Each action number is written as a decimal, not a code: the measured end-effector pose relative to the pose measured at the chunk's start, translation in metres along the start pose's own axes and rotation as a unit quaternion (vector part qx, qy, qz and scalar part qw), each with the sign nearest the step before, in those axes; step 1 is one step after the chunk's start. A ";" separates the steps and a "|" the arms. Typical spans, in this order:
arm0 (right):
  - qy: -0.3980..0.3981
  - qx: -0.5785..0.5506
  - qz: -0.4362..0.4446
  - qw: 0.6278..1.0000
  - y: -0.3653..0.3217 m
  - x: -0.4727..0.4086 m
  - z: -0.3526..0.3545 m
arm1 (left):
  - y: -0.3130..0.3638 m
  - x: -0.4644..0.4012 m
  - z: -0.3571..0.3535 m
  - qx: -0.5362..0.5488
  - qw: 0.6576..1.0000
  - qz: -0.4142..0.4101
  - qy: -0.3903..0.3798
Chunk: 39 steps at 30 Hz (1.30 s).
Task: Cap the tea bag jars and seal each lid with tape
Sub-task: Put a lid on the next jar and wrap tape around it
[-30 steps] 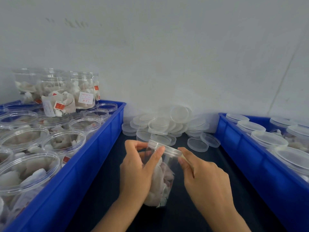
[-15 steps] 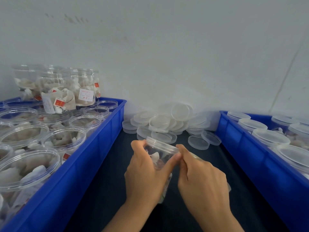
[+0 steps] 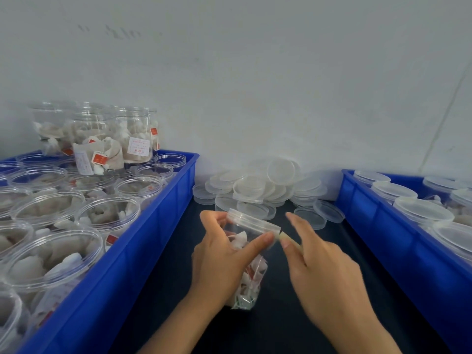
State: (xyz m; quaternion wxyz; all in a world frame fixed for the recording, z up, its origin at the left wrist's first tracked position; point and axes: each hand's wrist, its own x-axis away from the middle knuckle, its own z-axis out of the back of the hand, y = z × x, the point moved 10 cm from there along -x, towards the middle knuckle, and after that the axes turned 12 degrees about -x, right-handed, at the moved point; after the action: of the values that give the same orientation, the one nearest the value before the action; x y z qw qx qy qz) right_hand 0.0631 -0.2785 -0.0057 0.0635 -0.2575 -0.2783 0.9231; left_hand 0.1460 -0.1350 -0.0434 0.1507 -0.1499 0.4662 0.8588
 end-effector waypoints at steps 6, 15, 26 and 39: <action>-0.023 0.017 -0.020 0.999 0.015 -0.005 0.004 | 0.001 -0.002 -0.001 0.002 1.000 -0.006 -0.017; -0.122 -0.033 -0.020 0.992 0.024 -0.020 -0.024 | -0.011 -0.008 -0.002 0.062 0.998 0.000 -0.026; -0.154 -0.093 -0.031 0.983 0.022 -0.020 -0.036 | -0.017 -0.008 -0.003 0.166 0.986 -0.002 -0.028; -0.079 -0.081 -0.033 0.993 0.019 -0.011 -0.033 | 0.010 0.003 -0.001 -0.079 0.992 -0.082 0.050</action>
State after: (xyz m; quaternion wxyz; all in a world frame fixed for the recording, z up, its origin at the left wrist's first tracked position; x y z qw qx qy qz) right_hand 0.0902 -0.2814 -0.0344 0.0506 -0.1788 -0.3643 0.9125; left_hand 0.1392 -0.1401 -0.0376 0.1845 -0.2421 0.3899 0.8691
